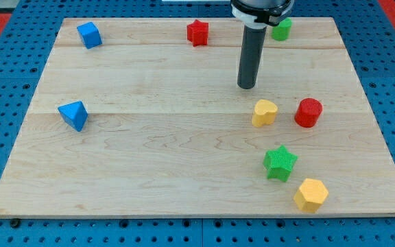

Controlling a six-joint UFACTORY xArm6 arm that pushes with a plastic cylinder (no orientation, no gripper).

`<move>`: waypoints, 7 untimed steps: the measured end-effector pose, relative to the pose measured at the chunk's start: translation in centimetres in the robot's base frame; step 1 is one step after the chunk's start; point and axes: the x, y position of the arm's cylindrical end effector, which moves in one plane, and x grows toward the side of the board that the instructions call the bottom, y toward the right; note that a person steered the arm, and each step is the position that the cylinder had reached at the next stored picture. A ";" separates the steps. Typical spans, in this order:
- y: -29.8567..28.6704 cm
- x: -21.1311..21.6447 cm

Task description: Move the green star to the bottom left side of the blue triangle

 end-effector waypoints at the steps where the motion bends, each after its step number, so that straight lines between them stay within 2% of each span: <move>1: 0.0 0.0; 5: 3.9 0.2; 7: 10.4 1.6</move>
